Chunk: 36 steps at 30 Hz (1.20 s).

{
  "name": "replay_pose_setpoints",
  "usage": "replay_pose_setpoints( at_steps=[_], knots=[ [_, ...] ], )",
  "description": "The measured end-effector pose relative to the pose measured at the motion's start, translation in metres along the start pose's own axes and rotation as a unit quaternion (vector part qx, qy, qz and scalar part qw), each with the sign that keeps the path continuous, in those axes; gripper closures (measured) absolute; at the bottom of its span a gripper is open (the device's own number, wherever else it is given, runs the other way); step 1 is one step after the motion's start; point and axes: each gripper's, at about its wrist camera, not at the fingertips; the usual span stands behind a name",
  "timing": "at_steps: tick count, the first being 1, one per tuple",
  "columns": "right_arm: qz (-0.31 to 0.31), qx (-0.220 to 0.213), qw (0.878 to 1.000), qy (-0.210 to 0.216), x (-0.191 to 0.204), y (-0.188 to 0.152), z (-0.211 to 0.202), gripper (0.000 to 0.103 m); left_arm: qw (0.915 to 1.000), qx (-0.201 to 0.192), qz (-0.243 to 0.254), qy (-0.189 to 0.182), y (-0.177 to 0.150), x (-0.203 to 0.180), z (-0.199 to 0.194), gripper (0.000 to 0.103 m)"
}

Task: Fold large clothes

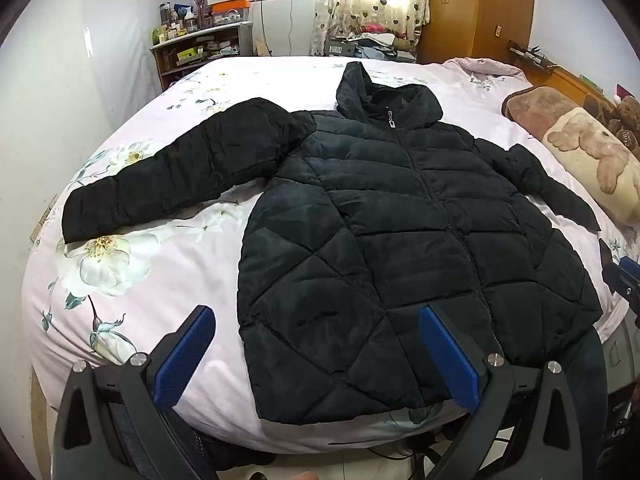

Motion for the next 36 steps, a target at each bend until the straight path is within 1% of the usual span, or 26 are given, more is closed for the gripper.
replay_pose_setpoints(
  at_steps=[6,10,11,14,23,24,36],
  knots=[
    [-0.001,0.013,1.000,0.007,0.001,0.001,0.002,0.028,1.0000,0.000,-0.004,-0.002,-0.001,0.002,0.000,0.001],
    [-0.006,0.009,1.000,0.006,0.002,-0.002,0.002,0.028,1.0000,0.000,-0.003,-0.005,-0.006,0.001,0.005,0.001],
    [-0.011,0.009,1.000,0.002,0.008,-0.003,0.002,0.028,1.0000,0.000,-0.003,-0.006,-0.007,0.001,0.006,0.001],
    [-0.012,0.012,1.000,0.003,0.006,-0.003,0.002,0.028,1.0000,0.003,-0.001,-0.005,0.000,0.001,-0.003,0.001],
    [-0.013,0.017,1.000,0.002,0.006,0.000,0.004,0.028,0.9999,0.007,-0.002,-0.009,0.003,-0.005,-0.008,0.001],
    [-0.013,0.018,1.000,0.002,0.007,0.000,0.005,0.028,0.9999,0.006,-0.002,-0.010,-0.001,0.001,-0.003,0.001],
    [-0.013,0.020,1.000,0.000,0.008,-0.001,0.006,0.028,0.9999,0.008,-0.001,-0.014,0.000,-0.001,-0.001,0.001]
  ],
)
Point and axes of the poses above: each gripper's, at about its wrist camera, not at the fingertips, and z roughly the way its jaws point, x to its left, y to its top, and after that the axes turned 2 degrees about z, right-handed
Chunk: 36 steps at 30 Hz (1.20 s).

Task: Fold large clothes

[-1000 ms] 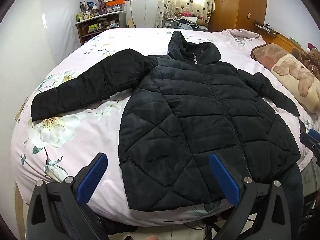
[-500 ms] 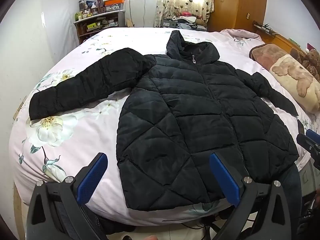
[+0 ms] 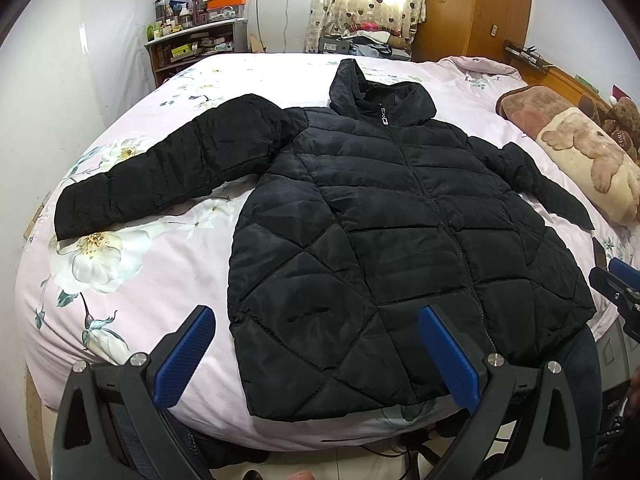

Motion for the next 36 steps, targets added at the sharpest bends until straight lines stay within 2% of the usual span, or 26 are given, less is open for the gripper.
replay_pose_setpoints(
  at_steps=[36],
  knots=[
    [0.001,0.006,1.000,-0.001,-0.0012,-0.0012,0.0058,0.028,0.9999,0.009,-0.003,-0.012,-0.0018,0.0008,0.0036,0.001]
  ],
)
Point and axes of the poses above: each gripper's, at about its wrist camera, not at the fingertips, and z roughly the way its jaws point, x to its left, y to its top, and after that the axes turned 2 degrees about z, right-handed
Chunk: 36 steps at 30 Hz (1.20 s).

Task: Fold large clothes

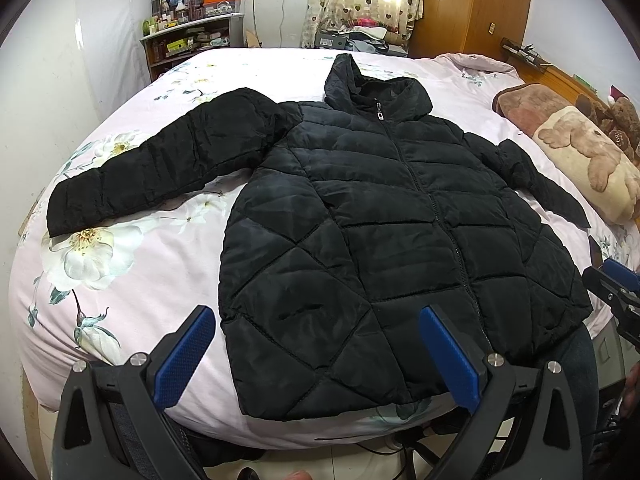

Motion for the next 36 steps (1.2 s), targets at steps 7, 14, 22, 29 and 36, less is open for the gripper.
replay_pose_setpoints(
  at_steps=[7,14,22,29,36],
  knots=[
    [-0.001,0.000,1.000,0.000,0.000,0.000,0.001,0.028,1.0000,0.000,0.000,0.000,0.000,0.000,0.000,0.001],
    [-0.001,0.000,1.000,0.000,0.001,0.000,0.001,0.028,1.0000,0.001,0.001,-0.001,0.000,0.000,0.000,0.001],
    [-0.001,0.000,1.000,0.001,0.001,0.000,0.002,0.028,1.0000,0.003,-0.001,0.000,0.000,0.001,0.002,0.001],
    [-0.006,0.006,1.000,0.003,0.006,0.004,0.010,0.028,0.9999,0.007,-0.016,0.000,0.003,0.013,0.015,0.001],
    [-0.025,0.017,0.999,0.021,0.019,0.024,0.032,0.028,0.9970,0.006,-0.076,-0.011,0.011,0.051,0.038,0.001]
  ],
)
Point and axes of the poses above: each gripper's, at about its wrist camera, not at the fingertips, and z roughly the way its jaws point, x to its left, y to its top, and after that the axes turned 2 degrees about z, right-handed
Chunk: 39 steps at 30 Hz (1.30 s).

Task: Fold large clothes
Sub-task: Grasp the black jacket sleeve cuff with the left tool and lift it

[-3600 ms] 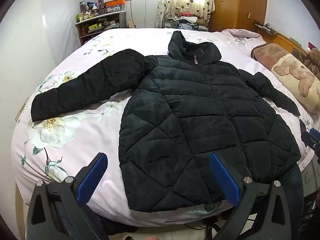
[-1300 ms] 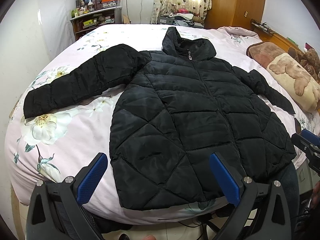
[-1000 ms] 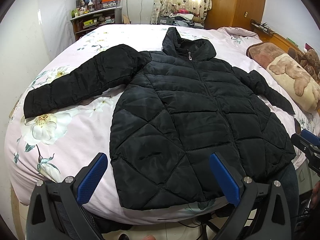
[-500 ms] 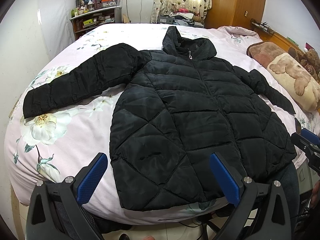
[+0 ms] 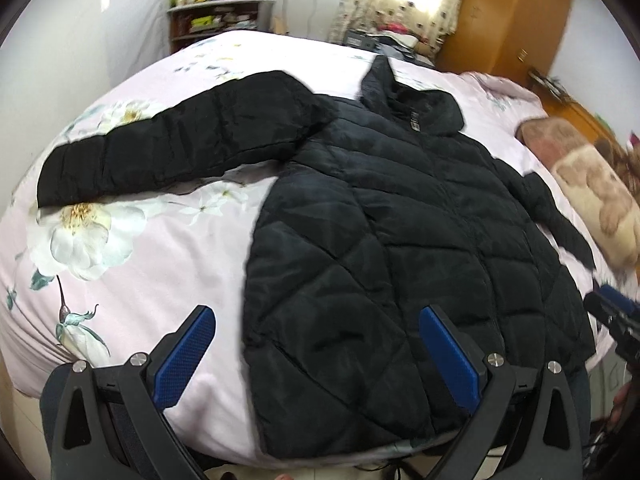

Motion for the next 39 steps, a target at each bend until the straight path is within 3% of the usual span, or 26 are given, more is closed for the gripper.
replay_pose_setpoints(
  at_steps=[7,12,18,22,30,32,35,37,39],
  knots=[
    [-0.026,0.014,0.999,0.011,0.021,0.026,0.038,0.028,0.9985,-0.014,-0.035,0.039,0.025,0.046,0.029,0.001],
    [-0.040,0.019,0.999,0.014,0.034,0.046,0.068,0.028,0.9945,0.000,-0.088,0.056,0.045,0.096,0.059,0.001],
    [-0.052,0.028,0.998,0.015,0.046,0.067,0.105,0.028,0.9833,-0.014,-0.151,0.101,0.061,0.155,0.082,0.002],
    [-0.060,0.033,0.998,0.016,0.052,0.075,0.125,0.028,0.9727,-0.026,-0.202,0.111,0.066,0.192,0.092,0.007],
    [-0.062,0.045,0.997,0.001,0.049,0.086,0.155,0.028,0.9609,-0.059,-0.237,0.131,0.069,0.221,0.101,0.016],
    [-0.063,0.047,0.997,-0.004,0.047,0.087,0.159,0.028,0.9592,-0.068,-0.237,0.137,0.072,0.226,0.105,0.020],
    [-0.058,0.054,0.997,-0.011,0.043,0.087,0.164,0.028,0.9598,-0.076,-0.229,0.143,0.079,0.231,0.109,0.040],
    [-0.051,0.055,0.997,-0.018,0.040,0.086,0.165,0.028,0.9627,-0.077,-0.224,0.132,0.084,0.229,0.106,0.077],
    [-0.044,0.057,0.997,-0.019,0.036,0.085,0.164,0.028,0.9646,-0.079,-0.213,0.134,0.091,0.226,0.098,0.086]
  ],
)
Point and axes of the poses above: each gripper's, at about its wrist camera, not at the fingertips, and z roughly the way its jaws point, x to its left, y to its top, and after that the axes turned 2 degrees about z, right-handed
